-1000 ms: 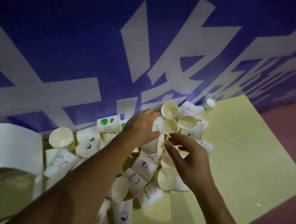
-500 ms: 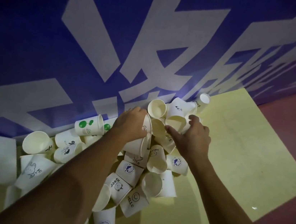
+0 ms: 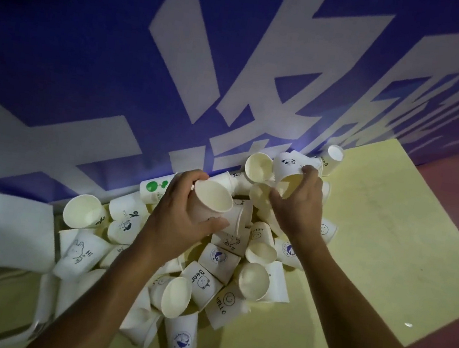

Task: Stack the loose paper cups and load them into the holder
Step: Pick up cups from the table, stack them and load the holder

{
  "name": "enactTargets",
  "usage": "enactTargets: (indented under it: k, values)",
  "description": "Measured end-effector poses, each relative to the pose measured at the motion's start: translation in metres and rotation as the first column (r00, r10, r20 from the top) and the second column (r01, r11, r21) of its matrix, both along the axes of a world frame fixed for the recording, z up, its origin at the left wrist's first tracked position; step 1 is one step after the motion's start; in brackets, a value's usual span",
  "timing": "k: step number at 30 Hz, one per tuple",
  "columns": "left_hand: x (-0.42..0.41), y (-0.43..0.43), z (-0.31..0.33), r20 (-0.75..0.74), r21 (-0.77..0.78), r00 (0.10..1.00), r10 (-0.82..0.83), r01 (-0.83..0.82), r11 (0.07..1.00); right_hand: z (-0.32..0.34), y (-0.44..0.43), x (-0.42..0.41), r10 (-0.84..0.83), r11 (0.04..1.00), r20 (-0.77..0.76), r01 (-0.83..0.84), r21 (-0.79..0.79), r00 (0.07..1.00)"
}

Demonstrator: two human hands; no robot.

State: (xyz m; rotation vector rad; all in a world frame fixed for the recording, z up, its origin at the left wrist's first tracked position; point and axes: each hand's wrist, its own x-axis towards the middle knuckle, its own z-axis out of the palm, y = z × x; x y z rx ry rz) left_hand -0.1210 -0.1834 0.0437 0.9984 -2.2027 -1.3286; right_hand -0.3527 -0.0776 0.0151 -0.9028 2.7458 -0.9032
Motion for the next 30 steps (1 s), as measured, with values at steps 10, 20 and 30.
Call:
enactTargets:
  k: [10,20,30]
  values:
    - [0.108,0.010,0.045,-0.305,0.053,0.921,0.243,-0.238,0.970,0.064,0.017,0.124,0.287,0.932,-0.065,-0.294,-0.212,0.956]
    - [0.294,0.027,0.065,-0.381,0.059,0.861,0.337,-0.341,0.938,0.097,0.000,0.302,0.521,0.825,0.001,-0.503,-0.257,0.853]
    - [0.476,0.037,0.042,-0.212,-0.014,0.859,0.465,-0.479,0.878,0.096,-0.014,0.443,0.722,0.660,0.094,-0.641,-0.392,0.686]
